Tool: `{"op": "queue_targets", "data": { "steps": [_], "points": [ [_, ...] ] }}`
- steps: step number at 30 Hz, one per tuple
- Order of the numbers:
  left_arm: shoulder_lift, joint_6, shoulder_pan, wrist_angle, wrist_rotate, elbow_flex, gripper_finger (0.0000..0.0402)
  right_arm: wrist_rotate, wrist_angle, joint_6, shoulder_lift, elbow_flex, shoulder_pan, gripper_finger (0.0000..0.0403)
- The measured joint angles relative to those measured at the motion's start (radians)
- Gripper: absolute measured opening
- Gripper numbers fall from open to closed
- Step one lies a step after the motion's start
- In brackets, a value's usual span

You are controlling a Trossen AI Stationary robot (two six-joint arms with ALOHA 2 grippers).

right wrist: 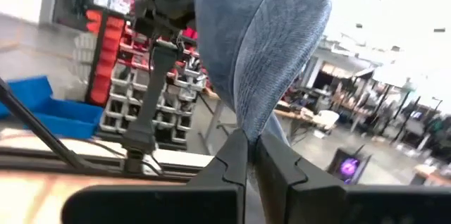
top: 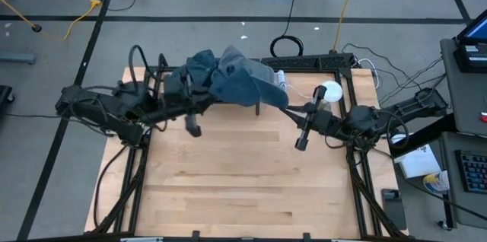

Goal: Pick & Place hat
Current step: Stack the dark blue cap on top of the other dark blue cap on the shelf

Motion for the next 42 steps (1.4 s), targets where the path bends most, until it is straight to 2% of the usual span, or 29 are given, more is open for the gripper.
{"op": "queue_targets", "data": {
  "steps": [9, 15, 18, 23, 26, 29, 32, 37, 42],
  "points": [
    [-0.135, -0.333, 0.000, -0.267, 0.039, 0.000, 0.0004, -0.005, 0.008, -0.169, 0.001, 0.000, 0.000, 0.0008],
    [-0.190, -0.528, 0.025, -0.308, 0.096, -0.002, 0.0003, 0.000, -0.012, -0.151, 0.000, 0.000, 0.004, 0.0031],
    [-0.216, -0.619, 0.051, -0.292, 0.150, 0.004, 0.0003, -0.020, -0.015, 0.010, -0.002, 0.001, 0.032, 0.0061],
    [-0.214, -0.667, 0.102, -0.314, 0.288, 0.002, 0.0002, -0.271, -0.071, 0.413, -0.023, 0.000, 0.046, 0.0119],
    [-0.219, -0.725, 0.138, -0.340, 0.378, 0.000, 0.0002, -0.377, -0.092, 0.635, -0.020, 0.000, 0.045, 0.0149],
    [-0.222, -0.766, 0.169, -0.352, 0.456, 0.003, 0.0002, -0.393, -0.091, 0.782, 0.001, 0.000, 0.037, 0.0166],
    [-0.208, -0.787, 0.190, -0.357, 0.528, 0.003, 0.0002, -0.361, -0.089, 0.853, 0.019, 0.000, 0.022, 0.0175],
    [-0.199, -0.816, 0.209, -0.362, 0.587, 0.002, 0.0002, -0.350, -0.035, 1.013, 0.039, 0.000, -0.061, 0.0182],
    [-0.198, -0.829, 0.227, -0.402, 0.601, 0.002, 0.0001, -0.463, 0.033, 1.190, 0.069, 0.000, -0.148, 0.0182]
  ]
}}
